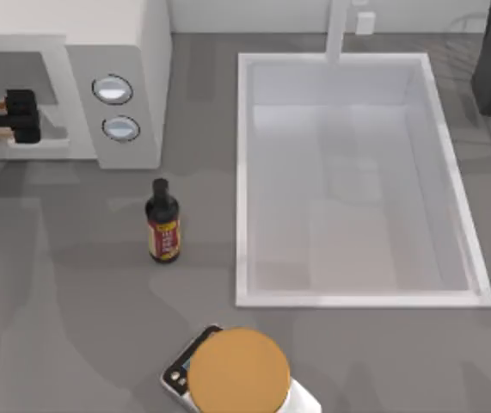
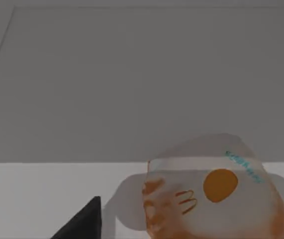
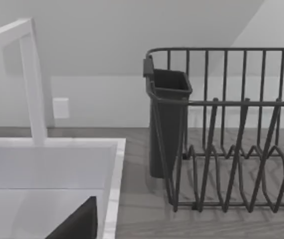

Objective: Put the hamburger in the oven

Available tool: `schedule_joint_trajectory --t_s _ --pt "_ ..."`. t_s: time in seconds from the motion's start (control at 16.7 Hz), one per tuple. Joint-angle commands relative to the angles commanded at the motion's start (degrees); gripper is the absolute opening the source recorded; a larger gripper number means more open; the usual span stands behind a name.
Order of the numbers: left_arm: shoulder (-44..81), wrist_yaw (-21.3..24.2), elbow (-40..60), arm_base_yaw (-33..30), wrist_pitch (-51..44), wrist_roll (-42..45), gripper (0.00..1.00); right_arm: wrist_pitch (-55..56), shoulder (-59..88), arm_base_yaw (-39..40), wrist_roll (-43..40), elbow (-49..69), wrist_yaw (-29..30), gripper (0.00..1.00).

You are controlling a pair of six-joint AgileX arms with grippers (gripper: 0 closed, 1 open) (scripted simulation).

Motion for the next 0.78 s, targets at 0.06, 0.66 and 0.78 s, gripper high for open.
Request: schedule_joint_trajectory --t_s 0.06,0.66,0.78 --pt "-0.67 0.23 -0.67 0.28 -0.01 0.13 1.00 0.00 0.00 0.00 0.00 0.00 0.00 1.00" --pt "-31.54 4.79 -32.24 5.95 -0.02 2.77 1.00 0.00 0.00 0.00 0.00 0.00 0.00 1.00" --pt "-37.73 5.86 -38.48 7.28 -0.05 3.38 1.00 0.00 0.00 0.00 0.00 0.00 0.00 1.00"
